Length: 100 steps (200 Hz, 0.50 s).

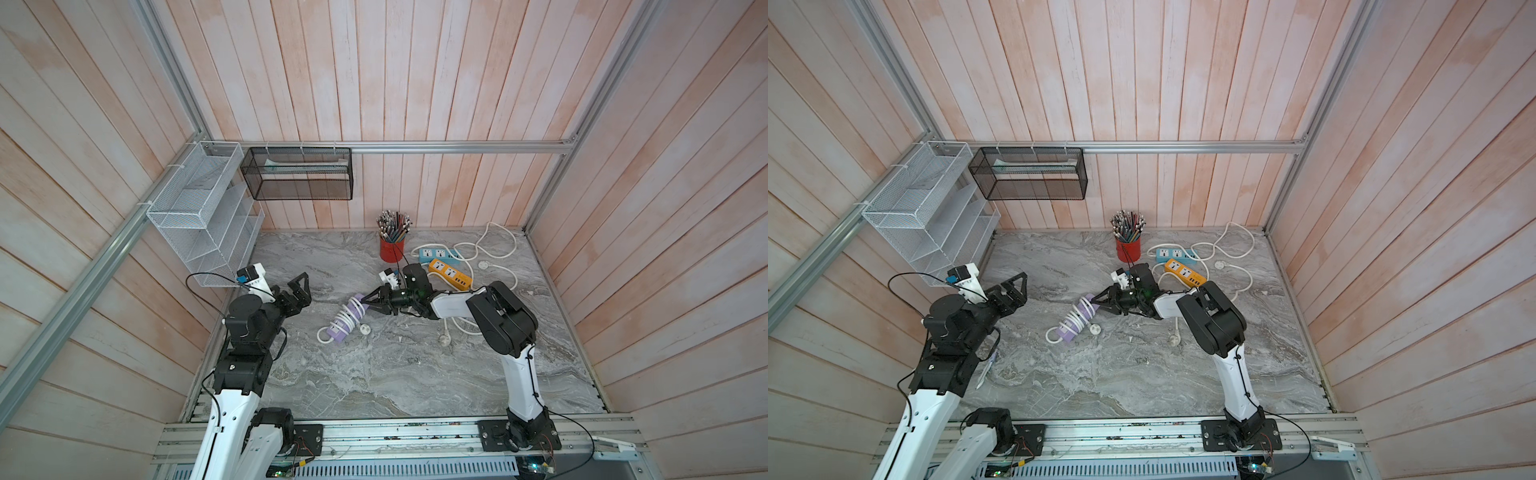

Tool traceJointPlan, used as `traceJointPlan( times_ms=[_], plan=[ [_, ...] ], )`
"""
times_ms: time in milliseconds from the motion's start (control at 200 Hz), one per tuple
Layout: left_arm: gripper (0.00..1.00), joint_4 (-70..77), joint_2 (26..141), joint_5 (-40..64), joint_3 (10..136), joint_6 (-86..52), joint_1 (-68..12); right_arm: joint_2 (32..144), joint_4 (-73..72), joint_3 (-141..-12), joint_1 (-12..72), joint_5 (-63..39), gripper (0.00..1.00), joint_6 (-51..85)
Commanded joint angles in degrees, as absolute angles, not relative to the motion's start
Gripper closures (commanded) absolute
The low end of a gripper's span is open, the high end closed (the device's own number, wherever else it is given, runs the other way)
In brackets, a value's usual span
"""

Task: Unwrap the cord wrapped around the power strip
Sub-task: Pick up the power strip from the center of the board.

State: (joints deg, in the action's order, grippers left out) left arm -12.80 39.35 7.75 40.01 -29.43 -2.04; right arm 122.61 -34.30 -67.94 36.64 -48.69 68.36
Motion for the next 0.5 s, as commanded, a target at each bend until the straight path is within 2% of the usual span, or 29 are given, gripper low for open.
traceJointPlan(
  times_ms=[0,355,495],
  plan=[
    [0.00,-9.6,39.4,10.7,38.8,-30.8,-2.3,119.0,-48.8,-65.5,35.9,-48.8,0.75,73.7],
    [0.00,-4.9,40.4,15.6,37.0,-32.9,-2.5,117.2,-70.6,-59.5,33.7,-47.1,0.75,85.4],
    [0.00,-3.7,40.9,16.2,37.0,-33.3,-2.8,115.4,-74.3,-57.8,32.7,-46.0,0.74,86.9]
  ],
)
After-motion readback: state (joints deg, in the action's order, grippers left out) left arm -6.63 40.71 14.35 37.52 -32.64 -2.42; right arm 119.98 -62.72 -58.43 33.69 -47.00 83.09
